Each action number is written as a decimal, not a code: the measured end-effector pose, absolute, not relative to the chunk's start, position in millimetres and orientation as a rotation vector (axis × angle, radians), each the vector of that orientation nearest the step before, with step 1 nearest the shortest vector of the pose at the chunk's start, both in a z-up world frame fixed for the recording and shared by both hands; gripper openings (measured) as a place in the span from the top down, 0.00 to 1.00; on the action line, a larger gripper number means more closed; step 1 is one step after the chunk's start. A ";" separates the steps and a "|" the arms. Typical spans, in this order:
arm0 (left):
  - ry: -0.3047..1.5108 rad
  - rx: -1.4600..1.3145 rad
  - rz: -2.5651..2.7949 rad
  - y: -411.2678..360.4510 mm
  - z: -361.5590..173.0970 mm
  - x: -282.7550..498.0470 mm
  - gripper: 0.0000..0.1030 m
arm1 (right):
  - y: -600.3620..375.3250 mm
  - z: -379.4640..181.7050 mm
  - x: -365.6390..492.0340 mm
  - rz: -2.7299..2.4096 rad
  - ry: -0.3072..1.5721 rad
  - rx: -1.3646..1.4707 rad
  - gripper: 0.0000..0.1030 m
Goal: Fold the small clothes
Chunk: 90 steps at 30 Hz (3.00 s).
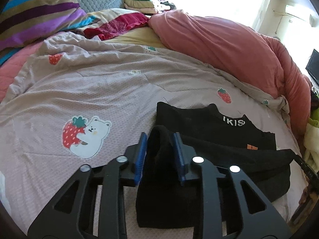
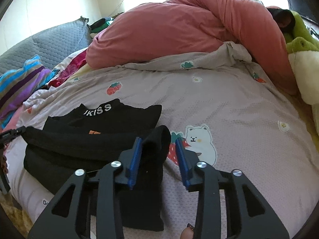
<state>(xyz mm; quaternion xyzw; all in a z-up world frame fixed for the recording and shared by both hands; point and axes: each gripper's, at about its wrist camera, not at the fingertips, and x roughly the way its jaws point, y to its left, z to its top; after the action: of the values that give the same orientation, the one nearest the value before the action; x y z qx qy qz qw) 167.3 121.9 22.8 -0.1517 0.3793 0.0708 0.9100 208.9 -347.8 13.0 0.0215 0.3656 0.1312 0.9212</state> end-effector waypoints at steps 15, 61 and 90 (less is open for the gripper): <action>0.794 -0.144 0.058 88.5 29.5 140.1 0.71 | -300.8 12.5 175.6 0.443 0.760 -0.073 0.70; 0.764 -0.182 -0.063 125.5 17.5 218.7 0.63 | -248.8 -16.4 288.6 0.327 0.861 -0.068 0.71; 0.864 -0.119 -0.131 124.9 -29.8 229.9 0.96 | -309.9 -28.9 295.4 0.294 0.891 0.000 0.89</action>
<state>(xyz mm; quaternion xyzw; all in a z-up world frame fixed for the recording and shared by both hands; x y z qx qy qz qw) 229.9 124.9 -29.8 -0.0575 0.4181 -0.0632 0.9044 295.4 -309.9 -28.9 -0.0002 0.4292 0.1417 0.8920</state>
